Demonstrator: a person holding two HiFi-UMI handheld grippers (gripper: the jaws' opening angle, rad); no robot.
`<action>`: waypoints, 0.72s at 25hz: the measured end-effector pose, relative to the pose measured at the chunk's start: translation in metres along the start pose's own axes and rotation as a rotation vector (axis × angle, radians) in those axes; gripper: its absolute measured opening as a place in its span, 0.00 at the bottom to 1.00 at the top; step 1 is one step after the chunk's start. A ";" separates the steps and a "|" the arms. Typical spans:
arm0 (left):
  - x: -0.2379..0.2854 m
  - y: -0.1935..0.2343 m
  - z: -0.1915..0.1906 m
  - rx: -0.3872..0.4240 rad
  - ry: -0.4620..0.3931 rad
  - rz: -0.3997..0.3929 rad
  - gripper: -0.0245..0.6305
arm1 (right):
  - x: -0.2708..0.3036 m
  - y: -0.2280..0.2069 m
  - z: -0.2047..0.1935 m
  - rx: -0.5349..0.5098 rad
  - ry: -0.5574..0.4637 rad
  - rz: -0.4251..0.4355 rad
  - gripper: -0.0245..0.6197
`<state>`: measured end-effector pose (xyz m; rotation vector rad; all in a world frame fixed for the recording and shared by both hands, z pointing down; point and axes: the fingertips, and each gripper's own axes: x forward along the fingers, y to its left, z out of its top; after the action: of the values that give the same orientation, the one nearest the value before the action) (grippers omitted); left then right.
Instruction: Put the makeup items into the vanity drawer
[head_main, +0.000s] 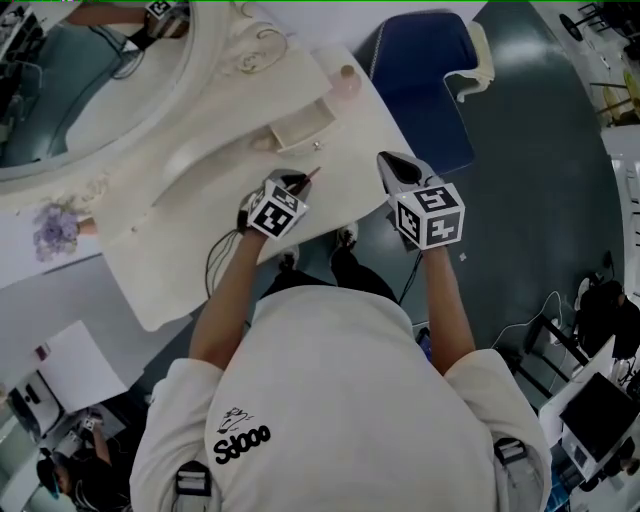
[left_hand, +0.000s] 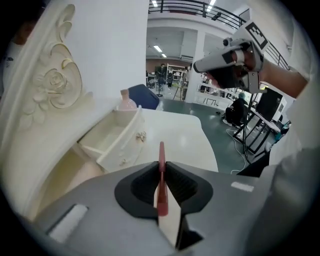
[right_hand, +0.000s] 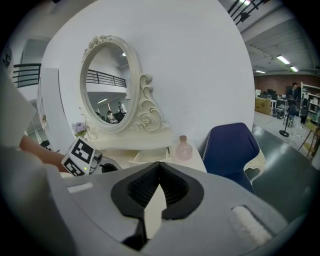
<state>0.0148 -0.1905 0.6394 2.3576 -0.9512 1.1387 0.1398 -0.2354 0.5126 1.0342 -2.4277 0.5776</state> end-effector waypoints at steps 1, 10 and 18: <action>-0.005 0.006 0.008 -0.005 -0.019 0.021 0.14 | 0.001 -0.003 0.002 0.008 -0.003 0.001 0.04; -0.029 0.061 0.076 0.043 -0.113 0.165 0.14 | 0.012 -0.010 0.022 -0.031 0.000 0.038 0.04; 0.001 0.096 0.089 0.109 -0.032 0.161 0.14 | 0.009 -0.017 0.025 0.019 -0.016 -0.034 0.04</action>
<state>-0.0027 -0.3095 0.5876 2.4276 -1.1348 1.2462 0.1413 -0.2643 0.5003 1.0901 -2.4175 0.5845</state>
